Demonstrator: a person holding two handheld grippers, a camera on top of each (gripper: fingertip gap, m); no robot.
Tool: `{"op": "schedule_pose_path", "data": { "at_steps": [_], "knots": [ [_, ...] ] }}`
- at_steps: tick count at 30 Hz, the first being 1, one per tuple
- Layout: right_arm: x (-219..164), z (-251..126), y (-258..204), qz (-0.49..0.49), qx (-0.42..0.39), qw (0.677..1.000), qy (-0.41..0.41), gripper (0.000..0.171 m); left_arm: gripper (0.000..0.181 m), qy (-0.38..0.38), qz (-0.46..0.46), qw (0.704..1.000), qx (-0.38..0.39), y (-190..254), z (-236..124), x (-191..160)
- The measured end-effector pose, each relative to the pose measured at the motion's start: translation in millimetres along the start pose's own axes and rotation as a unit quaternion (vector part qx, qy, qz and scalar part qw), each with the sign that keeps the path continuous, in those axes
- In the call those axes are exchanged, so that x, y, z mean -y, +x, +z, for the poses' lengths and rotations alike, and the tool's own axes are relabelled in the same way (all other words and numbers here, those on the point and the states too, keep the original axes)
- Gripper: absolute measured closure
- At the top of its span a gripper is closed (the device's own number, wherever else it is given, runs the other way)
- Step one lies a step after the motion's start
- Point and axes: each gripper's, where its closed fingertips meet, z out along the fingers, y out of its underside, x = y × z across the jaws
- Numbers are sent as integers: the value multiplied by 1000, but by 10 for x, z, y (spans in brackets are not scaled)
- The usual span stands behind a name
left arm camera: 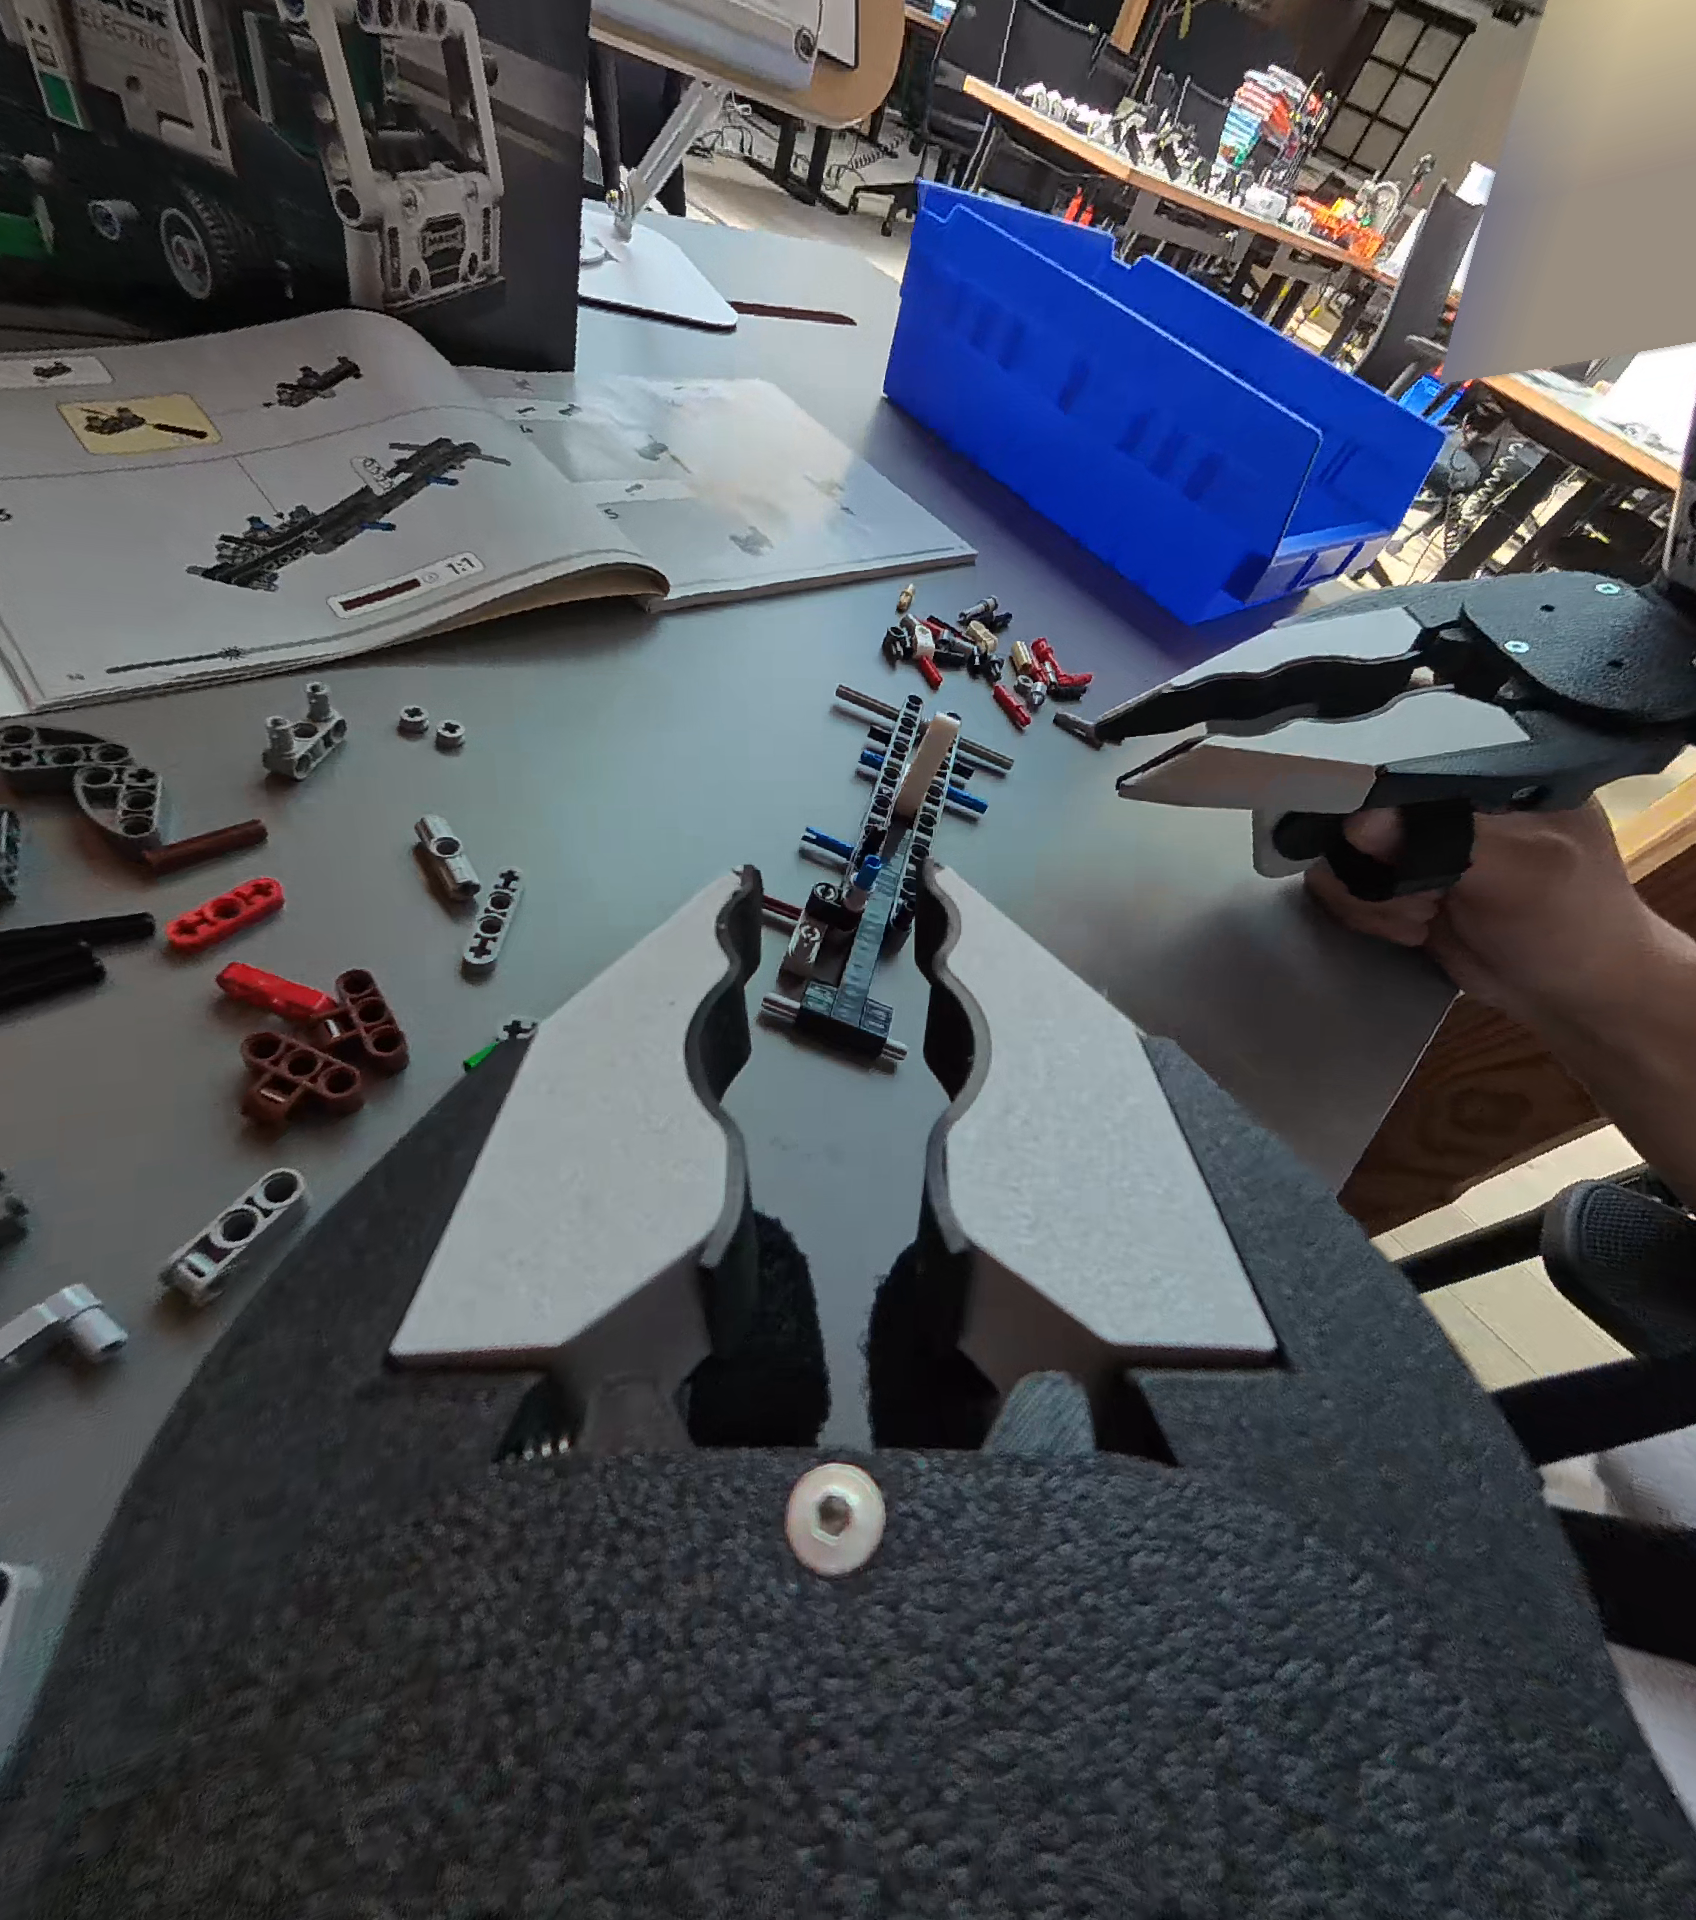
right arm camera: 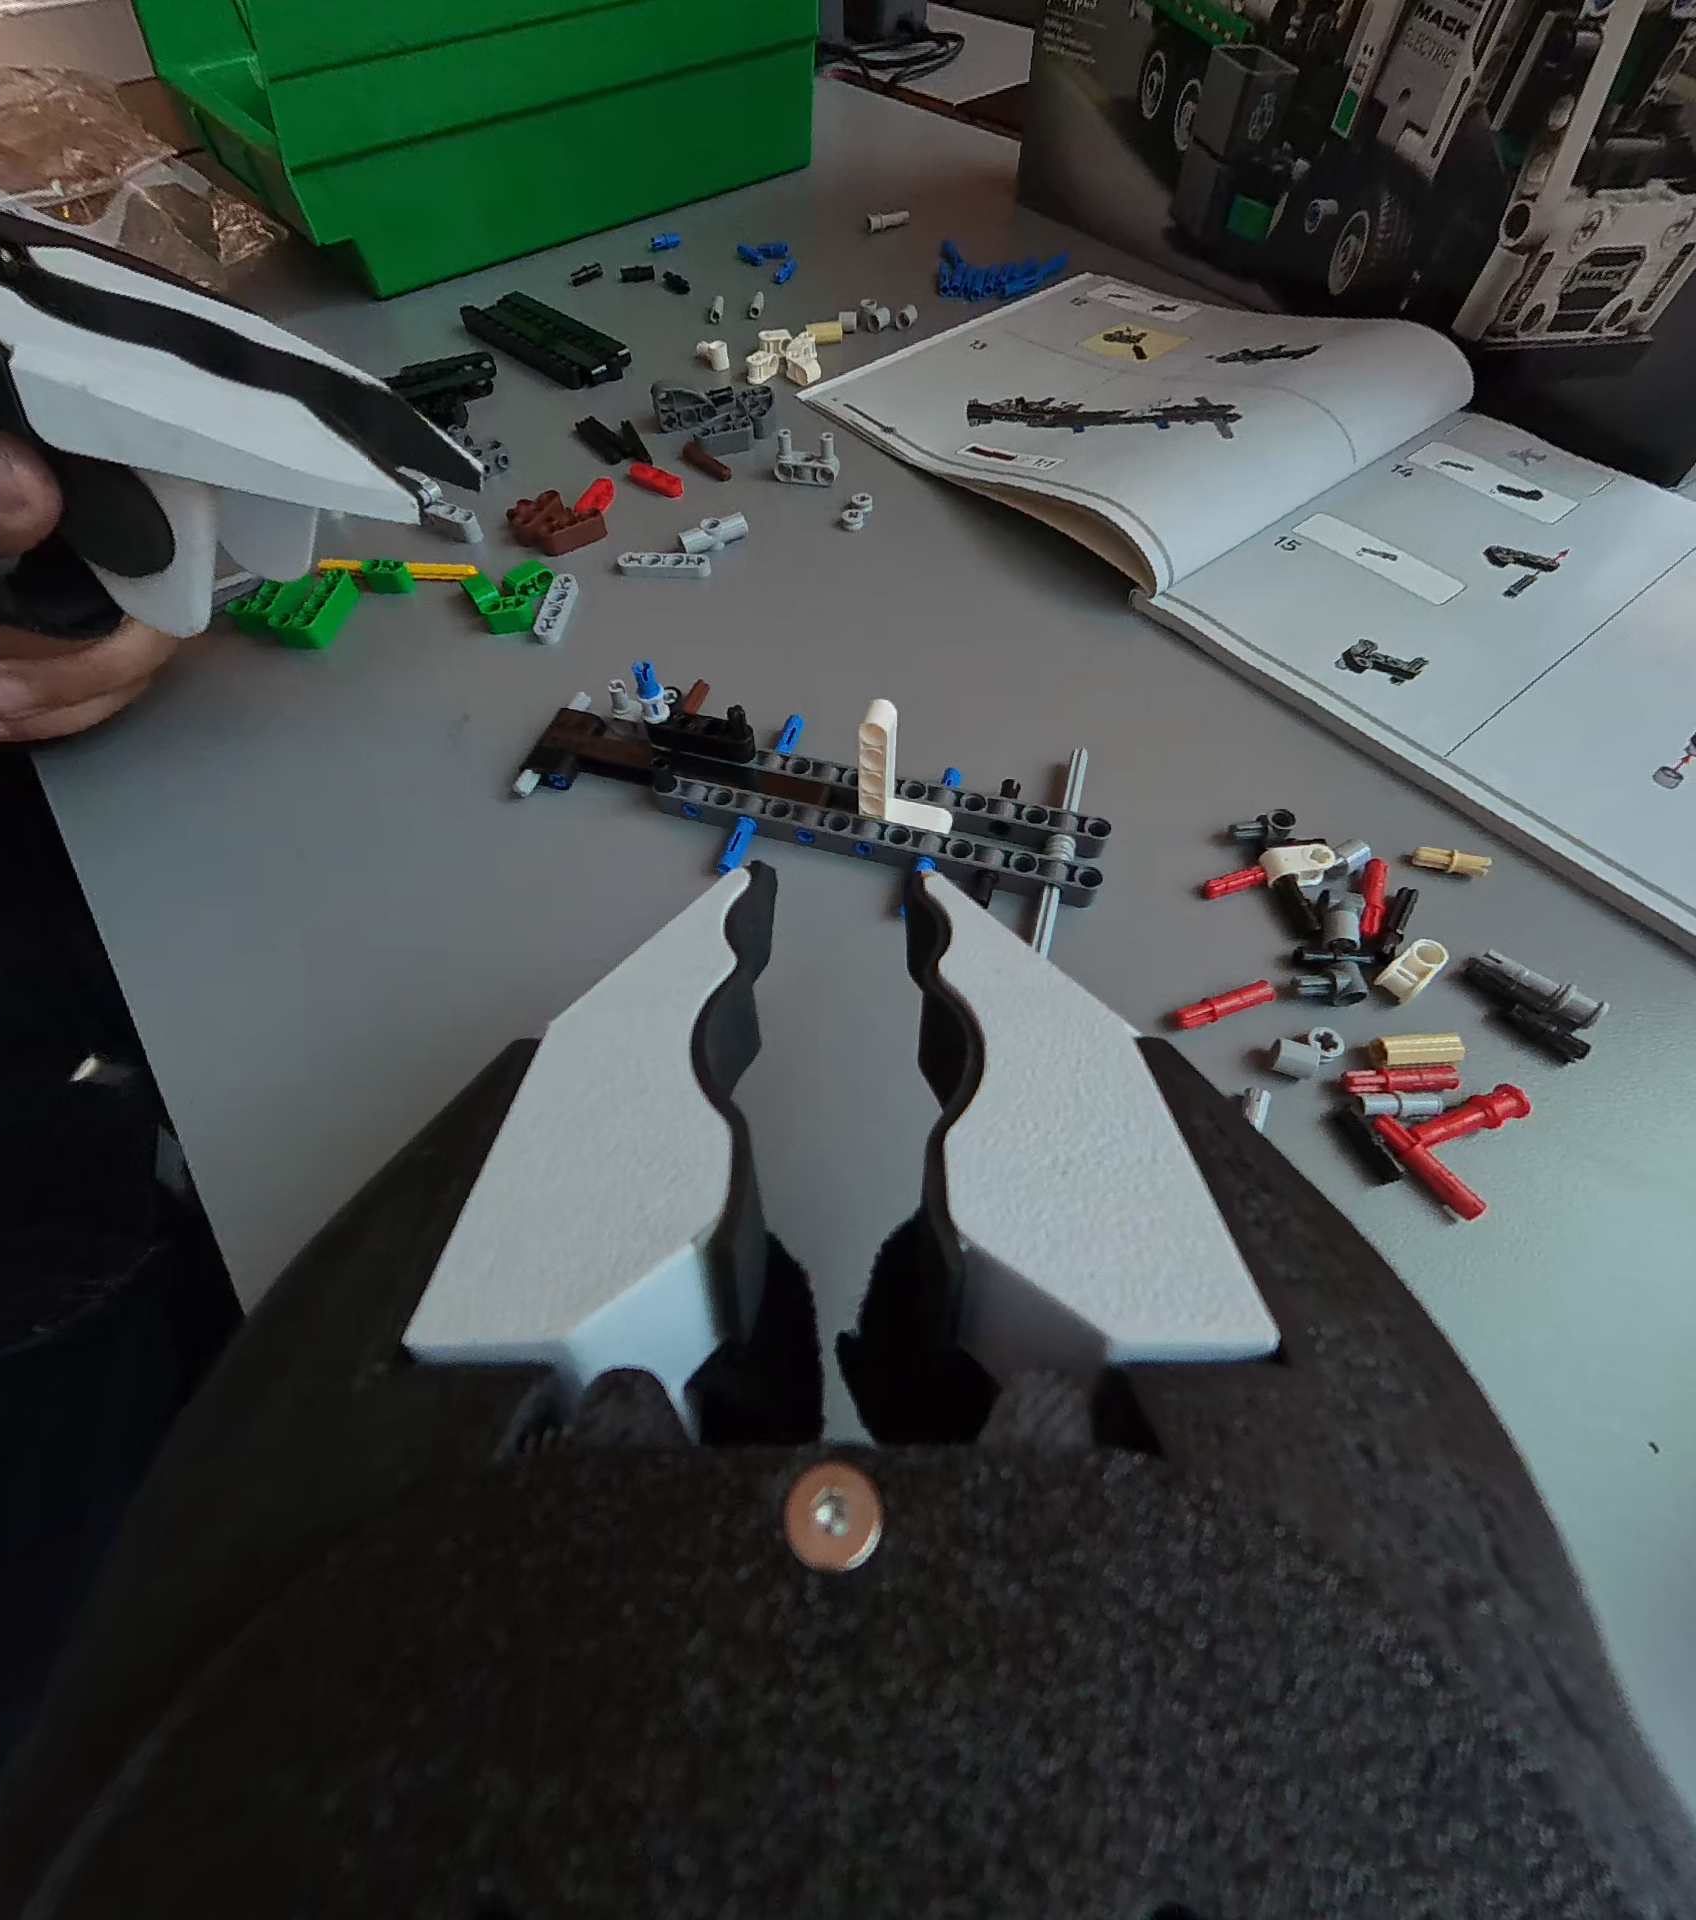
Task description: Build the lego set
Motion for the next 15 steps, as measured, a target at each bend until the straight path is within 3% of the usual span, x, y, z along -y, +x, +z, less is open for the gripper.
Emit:
{"op": "schedule_pose_path", "data": {
  "at_steps": [10,15],
  "knots": [
    [37,-34,112,44,-5,999,16,149,154,-18,1,1000,1,2,38,-48],
    [441,-146,655,115,-27,992,40,142,154,-30,12,999,4,17,66,-84]
  ]
}}
